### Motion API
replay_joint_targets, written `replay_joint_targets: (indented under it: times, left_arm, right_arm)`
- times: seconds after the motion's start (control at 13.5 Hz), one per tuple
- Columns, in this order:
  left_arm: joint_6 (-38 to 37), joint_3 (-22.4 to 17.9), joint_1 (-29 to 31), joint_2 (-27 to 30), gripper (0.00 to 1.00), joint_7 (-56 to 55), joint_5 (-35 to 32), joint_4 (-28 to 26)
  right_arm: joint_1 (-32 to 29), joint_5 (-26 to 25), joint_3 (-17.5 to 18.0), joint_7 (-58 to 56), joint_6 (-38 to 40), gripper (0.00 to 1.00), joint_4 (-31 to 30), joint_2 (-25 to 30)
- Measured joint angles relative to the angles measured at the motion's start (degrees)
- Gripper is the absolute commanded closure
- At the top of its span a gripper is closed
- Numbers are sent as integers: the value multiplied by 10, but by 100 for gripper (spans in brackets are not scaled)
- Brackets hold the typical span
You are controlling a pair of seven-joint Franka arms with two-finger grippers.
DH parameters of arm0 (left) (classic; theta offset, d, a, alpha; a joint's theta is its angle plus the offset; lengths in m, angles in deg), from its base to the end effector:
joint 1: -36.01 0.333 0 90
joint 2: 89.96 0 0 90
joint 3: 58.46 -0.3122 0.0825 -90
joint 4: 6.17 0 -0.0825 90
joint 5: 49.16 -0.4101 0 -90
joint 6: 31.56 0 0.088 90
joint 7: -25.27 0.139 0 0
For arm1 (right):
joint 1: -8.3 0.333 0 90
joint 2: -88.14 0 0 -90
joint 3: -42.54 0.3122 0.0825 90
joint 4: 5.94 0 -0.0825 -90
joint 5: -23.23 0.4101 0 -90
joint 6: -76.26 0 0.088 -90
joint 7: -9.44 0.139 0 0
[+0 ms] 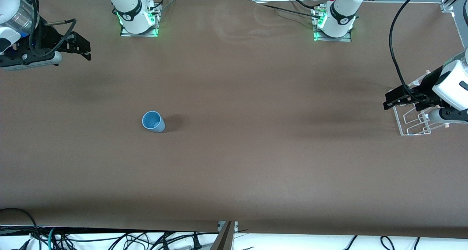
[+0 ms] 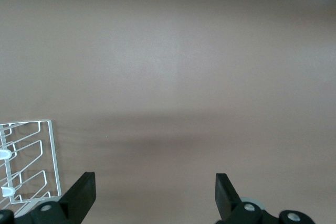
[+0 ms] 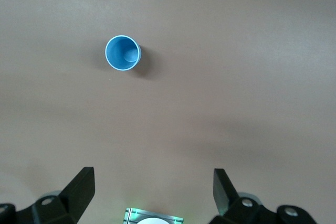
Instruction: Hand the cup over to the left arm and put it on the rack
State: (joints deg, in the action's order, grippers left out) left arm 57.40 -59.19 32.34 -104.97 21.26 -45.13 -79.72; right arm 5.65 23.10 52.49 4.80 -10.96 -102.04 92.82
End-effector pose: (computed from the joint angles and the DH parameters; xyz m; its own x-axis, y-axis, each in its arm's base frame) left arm 0.6560 -0.0446 0.5679 0.9999 0.0168 0.0023 0.0166 -0.9976 0.0673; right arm 0.5419 0.0722 0.5774 0.9759 0.2048 -0.0755 0.2062 -0.9785 0.0103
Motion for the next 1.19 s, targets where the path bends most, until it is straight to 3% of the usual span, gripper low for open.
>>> replay_joint_targets:
  times: [1.19]
  left_arm:
    - [0,-1,0,0,0,0,0,5]
  right_arm:
    - [-1,24,-11,-2,9,0,1,-2]
